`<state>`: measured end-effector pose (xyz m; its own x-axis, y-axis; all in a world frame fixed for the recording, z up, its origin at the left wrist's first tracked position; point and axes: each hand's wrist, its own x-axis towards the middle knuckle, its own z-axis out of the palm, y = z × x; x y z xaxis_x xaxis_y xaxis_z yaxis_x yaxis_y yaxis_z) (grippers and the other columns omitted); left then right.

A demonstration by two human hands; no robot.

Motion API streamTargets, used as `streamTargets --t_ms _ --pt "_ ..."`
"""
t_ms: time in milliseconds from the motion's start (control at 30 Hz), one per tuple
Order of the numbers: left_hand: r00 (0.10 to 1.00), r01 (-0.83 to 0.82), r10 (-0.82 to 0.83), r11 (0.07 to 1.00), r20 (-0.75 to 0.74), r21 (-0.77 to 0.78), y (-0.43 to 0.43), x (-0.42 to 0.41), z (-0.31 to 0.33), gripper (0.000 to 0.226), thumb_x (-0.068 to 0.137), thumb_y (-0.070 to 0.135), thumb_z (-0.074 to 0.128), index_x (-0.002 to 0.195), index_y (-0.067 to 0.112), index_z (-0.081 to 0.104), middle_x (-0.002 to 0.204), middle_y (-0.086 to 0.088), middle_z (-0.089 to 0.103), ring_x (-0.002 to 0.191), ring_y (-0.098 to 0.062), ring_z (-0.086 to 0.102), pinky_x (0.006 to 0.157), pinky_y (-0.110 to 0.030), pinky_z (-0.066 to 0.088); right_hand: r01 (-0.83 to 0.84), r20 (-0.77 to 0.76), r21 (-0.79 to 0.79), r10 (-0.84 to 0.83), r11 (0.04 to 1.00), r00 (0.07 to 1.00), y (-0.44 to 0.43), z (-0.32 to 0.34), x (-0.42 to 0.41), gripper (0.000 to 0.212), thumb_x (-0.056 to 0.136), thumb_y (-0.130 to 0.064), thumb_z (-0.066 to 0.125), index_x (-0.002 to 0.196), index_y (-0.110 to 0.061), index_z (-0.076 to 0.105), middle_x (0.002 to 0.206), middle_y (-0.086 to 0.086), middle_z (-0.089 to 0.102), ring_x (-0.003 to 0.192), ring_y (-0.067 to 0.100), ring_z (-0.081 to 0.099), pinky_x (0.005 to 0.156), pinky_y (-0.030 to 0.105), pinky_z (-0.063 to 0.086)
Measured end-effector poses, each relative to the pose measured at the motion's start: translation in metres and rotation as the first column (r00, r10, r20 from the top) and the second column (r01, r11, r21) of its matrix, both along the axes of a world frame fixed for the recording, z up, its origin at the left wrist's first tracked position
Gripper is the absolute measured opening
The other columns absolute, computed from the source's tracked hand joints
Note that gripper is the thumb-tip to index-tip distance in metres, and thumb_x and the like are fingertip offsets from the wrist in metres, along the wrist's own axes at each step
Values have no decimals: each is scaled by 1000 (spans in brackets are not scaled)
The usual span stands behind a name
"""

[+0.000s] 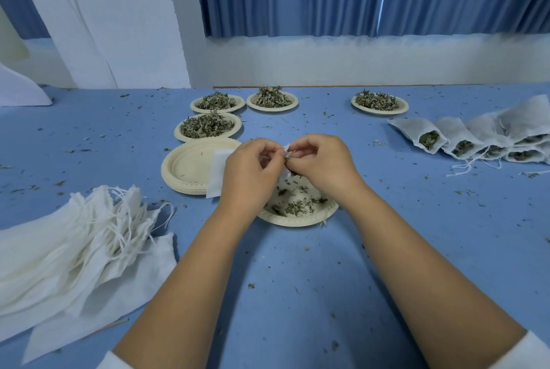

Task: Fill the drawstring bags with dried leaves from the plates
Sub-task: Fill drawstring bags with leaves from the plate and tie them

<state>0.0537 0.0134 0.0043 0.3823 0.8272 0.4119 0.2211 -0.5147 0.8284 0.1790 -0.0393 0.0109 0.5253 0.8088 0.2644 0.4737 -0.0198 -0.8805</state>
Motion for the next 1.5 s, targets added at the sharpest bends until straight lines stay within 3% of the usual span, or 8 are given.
streamTargets --t_ms 200,567,833,933,1067,1200,1267,1500 --pt "992 -69 83 988 97 -140 3 -2 2 9 92 16 62 90 17 71 81 0 72 79 -17 70 78 -46 58 -166 -336 48 172 985 926 -3 8 2 21 83 -6 65 96 -21 70 96 2 74 80 10 71 81 25 57" --pt "995 25 -11 990 104 -136 -1 0 4 8 93 15 63 90 16 70 84 1 72 82 -19 70 81 -47 58 -19 -68 95 25 995 997 0 -2 -5 18 79 -6 75 74 -21 66 76 1 71 67 12 65 67 28 55" --pt "984 -77 94 990 153 -115 5 -5 4 11 95 18 58 87 22 65 81 0 72 83 -18 69 81 -49 56 -98 46 82 94 992 994 -5 4 -4 24 83 -5 51 83 -27 61 83 -19 73 59 0 58 51 12 40" --pt "974 -96 122 986 193 -140 7 -7 5 9 96 20 57 92 19 66 85 -3 71 85 -21 68 84 -47 56 -128 145 102 112 987 983 -9 3 2 33 78 -3 48 83 -30 65 77 -28 68 36 6 36 42 16 37" --pt "976 -65 84 993 202 -99 8 -7 5 10 95 18 58 89 19 66 82 6 70 78 -5 66 73 -23 53 -207 352 -18 200 978 914 -9 -1 -2 42 78 -4 49 102 -29 71 54 -43 49 39 -1 45 45 8 33" --pt "980 4 15 996 198 -94 5 -7 7 17 95 12 57 83 22 64 75 11 67 64 6 60 60 -8 43 -208 427 -85 225 974 876 -5 -7 -6 48 79 -7 52 119 -30 68 95 -24 66 58 -16 51 56 12 31" --pt "979 31 -7 993 203 -115 5 -8 8 16 96 11 56 85 20 64 78 9 67 68 2 61 61 -9 44 -219 435 -88 235 972 869 -4 -9 -6 48 79 -8 52 120 -30 66 86 -28 57 61 -19 49 57 9 29" --pt "973 183 -161 974 164 -131 0 -6 12 19 94 5 56 85 19 65 70 12 63 68 -6 58 66 -19 46 -236 345 -195 292 952 892 0 -13 -9 28 80 -7 55 72 -33 46 54 -20 51 53 -9 48 52 19 31"
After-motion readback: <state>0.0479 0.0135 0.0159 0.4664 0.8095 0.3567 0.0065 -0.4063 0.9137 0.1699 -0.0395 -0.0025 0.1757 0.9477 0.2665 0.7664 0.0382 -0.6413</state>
